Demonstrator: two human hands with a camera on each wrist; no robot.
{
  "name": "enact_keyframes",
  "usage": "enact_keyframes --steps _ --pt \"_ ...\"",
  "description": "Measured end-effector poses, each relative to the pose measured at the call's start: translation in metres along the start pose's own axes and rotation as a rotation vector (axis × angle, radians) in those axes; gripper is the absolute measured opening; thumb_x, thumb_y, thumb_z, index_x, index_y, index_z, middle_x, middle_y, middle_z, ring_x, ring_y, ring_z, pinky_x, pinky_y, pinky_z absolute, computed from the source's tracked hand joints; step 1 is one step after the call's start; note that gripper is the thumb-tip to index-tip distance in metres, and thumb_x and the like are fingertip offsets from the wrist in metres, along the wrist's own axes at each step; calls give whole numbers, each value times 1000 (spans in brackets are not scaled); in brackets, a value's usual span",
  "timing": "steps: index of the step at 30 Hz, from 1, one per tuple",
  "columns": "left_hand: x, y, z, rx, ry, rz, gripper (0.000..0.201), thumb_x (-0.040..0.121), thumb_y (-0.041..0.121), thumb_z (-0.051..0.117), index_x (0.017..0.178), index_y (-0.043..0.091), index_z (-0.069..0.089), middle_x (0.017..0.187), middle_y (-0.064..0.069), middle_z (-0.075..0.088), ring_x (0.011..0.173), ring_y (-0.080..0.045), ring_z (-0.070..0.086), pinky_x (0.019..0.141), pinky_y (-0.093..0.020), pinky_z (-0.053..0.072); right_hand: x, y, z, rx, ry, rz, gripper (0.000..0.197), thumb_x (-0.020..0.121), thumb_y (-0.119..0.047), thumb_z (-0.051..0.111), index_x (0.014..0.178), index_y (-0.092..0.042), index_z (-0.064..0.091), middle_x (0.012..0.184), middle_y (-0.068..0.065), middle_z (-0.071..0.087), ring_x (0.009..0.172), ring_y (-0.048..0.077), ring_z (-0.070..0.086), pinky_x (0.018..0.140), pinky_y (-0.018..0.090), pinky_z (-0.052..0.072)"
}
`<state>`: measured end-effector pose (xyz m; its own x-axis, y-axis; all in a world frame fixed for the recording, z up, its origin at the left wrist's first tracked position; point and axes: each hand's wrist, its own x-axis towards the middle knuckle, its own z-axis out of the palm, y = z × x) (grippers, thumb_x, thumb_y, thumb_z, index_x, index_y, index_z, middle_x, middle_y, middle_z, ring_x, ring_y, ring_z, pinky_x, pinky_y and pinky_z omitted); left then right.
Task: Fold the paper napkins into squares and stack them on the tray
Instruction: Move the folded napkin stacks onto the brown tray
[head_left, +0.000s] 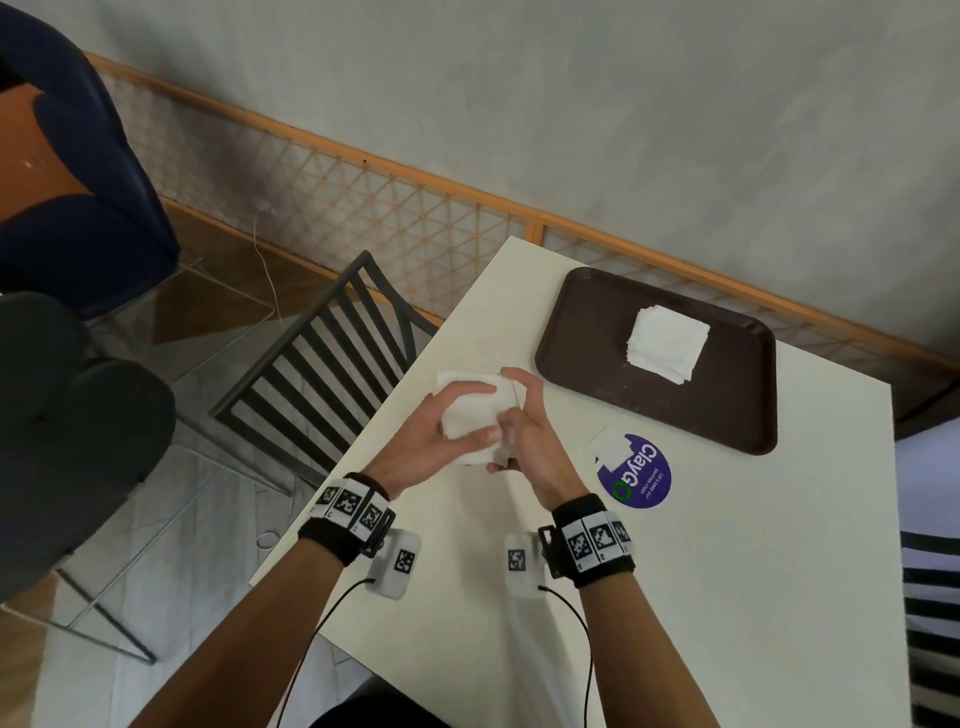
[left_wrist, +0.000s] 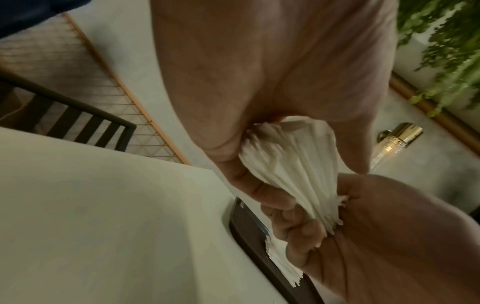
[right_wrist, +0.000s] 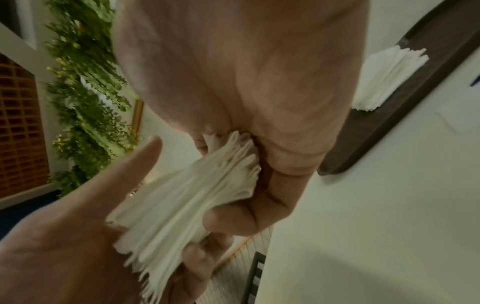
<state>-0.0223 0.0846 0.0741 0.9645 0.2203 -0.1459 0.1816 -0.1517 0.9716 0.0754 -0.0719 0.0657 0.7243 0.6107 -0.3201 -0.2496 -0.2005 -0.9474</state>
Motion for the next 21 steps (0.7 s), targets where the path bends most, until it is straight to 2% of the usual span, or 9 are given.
enact_keyframes --steps 3,4,6,9,12,14,17,19,21 --pt "9 9 5 112 -43 34 87 76 40 98 148 53 51 144 4 48 134 -12 50 112 -37 52 -2 -7 -10 8 40 -32 48 111 -17 39 145 -50 42 133 9 63 117 33 70 85 52 66" --pt "13 11 6 134 -42 39 95 70 37 102 147 55 49 143 4 44 133 -9 49 111 -31 52 -3 -8 -15 16 62 -51 49 108 -17 41 146 -49 42 134 9 62 120 35 68 85 52 66" --pt "23 17 8 162 -19 75 95 66 29 104 142 53 54 142 6 42 131 -5 49 105 -22 53 -5 -13 -28 28 90 -84 50 105 -14 42 145 -43 43 133 10 61 115 35 69 72 46 62" --pt "49 32 16 143 -55 105 71 71 19 101 130 39 67 138 5 53 126 -12 58 92 -18 55 -7 -22 -55 59 123 -119 45 110 -7 39 142 -37 44 132 10 63 99 29 72 59 39 55" --pt "84 50 39 63 -126 105 64 76 15 98 131 34 70 145 5 49 129 -14 61 97 -25 58 -1 -26 -91 95 216 -142 42 110 -5 36 141 -32 43 135 19 60 92 25 68 57 35 50" --pt "111 65 62 -33 -128 81 63 83 24 93 138 37 64 155 6 38 129 -10 63 102 -27 57 6 -29 -122 75 299 -153 39 110 -5 33 139 -30 43 123 23 60 83 18 61 57 31 47" --pt "164 85 103 -100 -93 -3 54 95 43 80 142 47 54 147 12 50 123 6 62 110 -35 53 23 -41 -174 2 407 -168 38 114 -6 31 143 -30 40 107 8 60 70 5 58 58 28 47" --pt "205 91 128 -49 -81 -40 59 95 41 80 144 51 50 140 9 63 130 -11 61 112 -46 53 42 -48 -206 -66 456 -180 39 115 -6 32 146 -29 37 107 2 62 72 6 62 58 32 51" --pt "245 92 149 -18 -73 -28 61 96 27 79 145 49 50 123 0 76 113 -23 73 102 -52 60 64 -52 -236 -148 498 -184 44 112 -5 35 149 -29 35 113 -2 62 83 16 68 67 46 59"
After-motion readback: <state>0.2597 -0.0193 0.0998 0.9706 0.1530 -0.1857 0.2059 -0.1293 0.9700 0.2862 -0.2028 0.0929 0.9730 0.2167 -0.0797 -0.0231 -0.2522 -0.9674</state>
